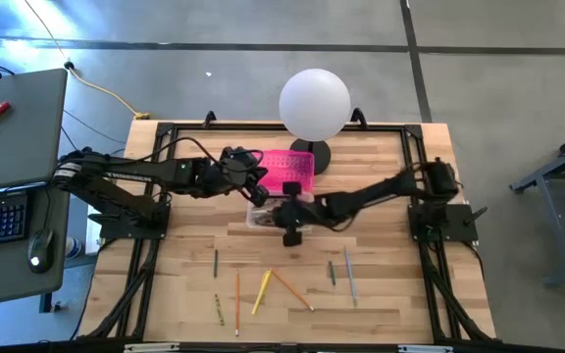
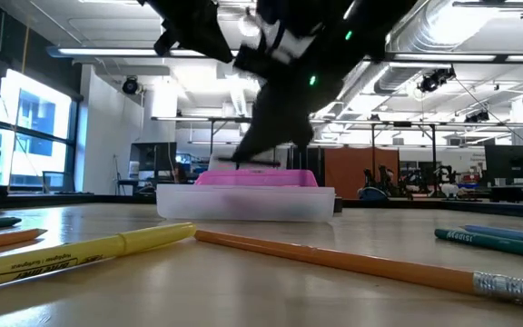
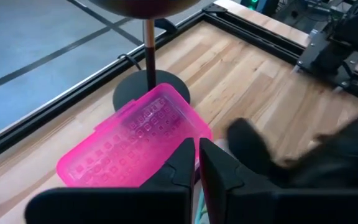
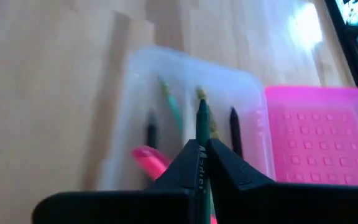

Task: Pick & place school supplies into a supply box
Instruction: Put the top dark green crayon into the pink supply box, then put the left dark green crayon into the pink supply box

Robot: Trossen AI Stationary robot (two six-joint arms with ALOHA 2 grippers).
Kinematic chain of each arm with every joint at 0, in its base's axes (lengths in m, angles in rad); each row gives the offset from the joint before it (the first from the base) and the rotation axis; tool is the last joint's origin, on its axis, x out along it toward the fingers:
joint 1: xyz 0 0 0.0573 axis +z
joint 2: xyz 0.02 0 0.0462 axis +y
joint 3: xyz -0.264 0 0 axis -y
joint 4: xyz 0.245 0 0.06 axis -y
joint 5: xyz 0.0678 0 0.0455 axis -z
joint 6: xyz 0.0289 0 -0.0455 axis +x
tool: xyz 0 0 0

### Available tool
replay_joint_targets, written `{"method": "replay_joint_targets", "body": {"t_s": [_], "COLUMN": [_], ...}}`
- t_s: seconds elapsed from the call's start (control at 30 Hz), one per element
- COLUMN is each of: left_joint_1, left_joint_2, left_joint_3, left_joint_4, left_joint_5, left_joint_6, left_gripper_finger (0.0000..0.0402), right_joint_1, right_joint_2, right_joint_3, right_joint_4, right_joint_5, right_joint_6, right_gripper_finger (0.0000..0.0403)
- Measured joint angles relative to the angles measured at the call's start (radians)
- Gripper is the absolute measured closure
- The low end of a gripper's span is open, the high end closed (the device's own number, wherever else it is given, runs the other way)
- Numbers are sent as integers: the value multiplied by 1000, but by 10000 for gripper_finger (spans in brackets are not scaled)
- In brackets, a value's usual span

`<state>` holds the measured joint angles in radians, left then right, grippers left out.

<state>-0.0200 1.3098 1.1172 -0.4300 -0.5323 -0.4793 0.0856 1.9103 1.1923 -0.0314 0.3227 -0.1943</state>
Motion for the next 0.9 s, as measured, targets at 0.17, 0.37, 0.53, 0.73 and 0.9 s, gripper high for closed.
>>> {"method": "replay_joint_targets", "body": {"t_s": [0.17, 0.37, 0.53, 0.73, 0.9], "left_joint_1": [0, 0, 0, 0, -8], "left_joint_2": [0, 0, 0, 0, 0], "left_joint_3": [0, 0, 0, 0, 0], "left_joint_4": [0, -10, -15, -53, -264], "left_joint_5": [0, -4, -10, 5, 142], "left_joint_6": [0, 1, 2, -5, -105], "left_gripper_finger": [364, 374, 366, 357, 372], "right_joint_1": [-71, -111, -131, -127, -86], "right_joint_2": [46, 48, 48, 47, -13], "right_joint_3": [0, 0, -1, -4, -4], "right_joint_4": [56, 59, 67, 62, -8], "right_joint_5": [-75, -93, -145, -95, -22], "right_joint_6": [-24, -79, -62, -50, -50], "right_gripper_finger": [398, 376, 355, 330, 320]}}
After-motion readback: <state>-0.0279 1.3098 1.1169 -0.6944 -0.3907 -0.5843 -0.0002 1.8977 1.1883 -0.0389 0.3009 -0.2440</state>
